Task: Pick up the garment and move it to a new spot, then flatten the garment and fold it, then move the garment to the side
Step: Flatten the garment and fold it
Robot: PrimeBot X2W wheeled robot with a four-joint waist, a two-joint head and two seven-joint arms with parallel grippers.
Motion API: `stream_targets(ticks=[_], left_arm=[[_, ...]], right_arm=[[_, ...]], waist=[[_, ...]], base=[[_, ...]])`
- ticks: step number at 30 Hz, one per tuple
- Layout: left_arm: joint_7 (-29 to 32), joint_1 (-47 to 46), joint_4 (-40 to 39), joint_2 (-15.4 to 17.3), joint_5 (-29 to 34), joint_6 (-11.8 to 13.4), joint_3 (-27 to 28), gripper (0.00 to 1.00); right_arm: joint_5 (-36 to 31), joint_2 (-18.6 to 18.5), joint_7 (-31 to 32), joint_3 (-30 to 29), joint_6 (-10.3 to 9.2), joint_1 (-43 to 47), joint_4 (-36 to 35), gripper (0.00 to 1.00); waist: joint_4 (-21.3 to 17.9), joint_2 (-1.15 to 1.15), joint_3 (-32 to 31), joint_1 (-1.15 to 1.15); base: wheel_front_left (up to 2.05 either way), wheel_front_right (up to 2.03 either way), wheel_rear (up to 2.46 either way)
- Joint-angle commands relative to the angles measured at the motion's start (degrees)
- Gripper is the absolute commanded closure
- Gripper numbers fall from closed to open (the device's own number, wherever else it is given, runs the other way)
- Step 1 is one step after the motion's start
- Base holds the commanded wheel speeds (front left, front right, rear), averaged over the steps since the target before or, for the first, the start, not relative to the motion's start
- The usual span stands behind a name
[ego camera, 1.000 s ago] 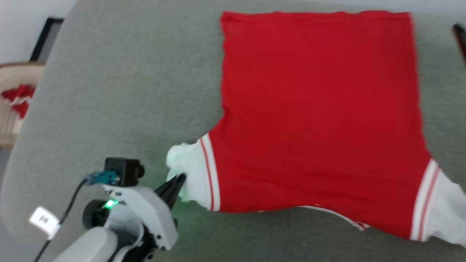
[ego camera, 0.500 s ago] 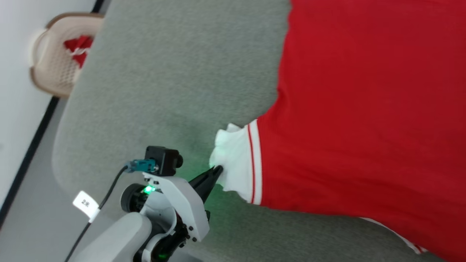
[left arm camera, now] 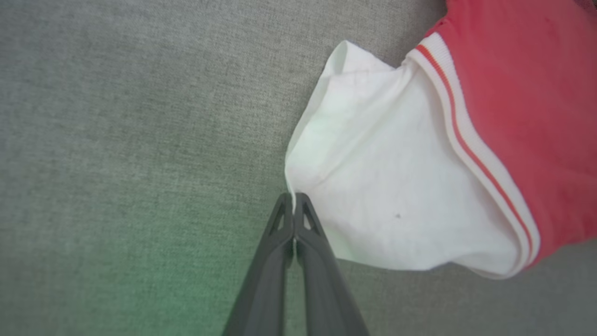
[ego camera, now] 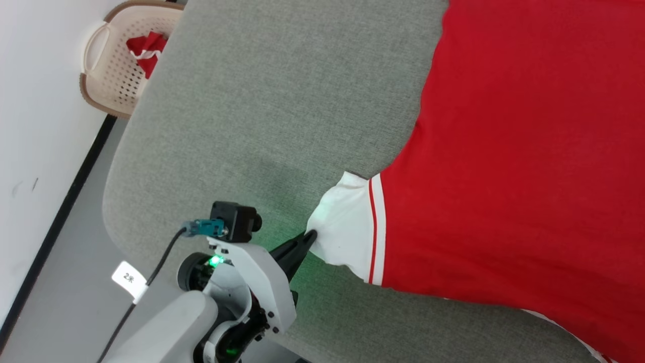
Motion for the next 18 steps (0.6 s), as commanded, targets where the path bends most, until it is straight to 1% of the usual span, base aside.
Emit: stream_targets(ticks=[1,5,9,13,15,18], left_arm=[[-0.3,-0.6,0.3,-0.3,-0.2,-0.3,0.1,1.00],[-1.0,-1.2,1.1,-0.2,0.1,-0.6,0.4,1.00],[-1.6,-1.4,1.7,0.4,0.1,-0.8,1.1,1.00],[-2.0,-1.0,1.9,1.8,-0.1,-0.3,2.1,1.00],[-2.0,-0.6,1.8,2.7,0.0,0.0,2.4,1.00],[-1.9,0.3,1.3,4.2,-0.3,0.6,3.1,1.00]], right_arm=[[-3.7,-0.3,4.3,-1.9,-0.58,7.0,3.9,1.00],[-8.2,1.5,5.1,-5.8,-0.50,6.5,1.1,1.00],[-11.0,4.0,7.5,-5.9,-0.42,5.2,-0.1,1.00],[-10.6,6.7,8.5,-3.6,-0.37,3.9,0.0,1.00],[-8.9,7.8,8.5,-1.9,-0.36,3.3,0.7,1.00],[-5.3,9.7,7.2,2.5,-0.35,2.8,1.7,1.00]], waist=[[-0.2,0.00,0.0,0.00],[-0.9,0.00,-0.1,0.00],[-2.6,0.00,-1.0,0.00],[-5.2,0.00,-2.9,0.00],[-6.5,0.00,-3.9,0.00],[-8.9,0.00,-5.6,0.00]], base=[[0.00,0.00,0.00],[0.00,0.00,0.00],[0.00,0.00,0.00],[0.00,0.00,0.00],[0.00,0.00,0.00],[0.00,0.00,0.00]])
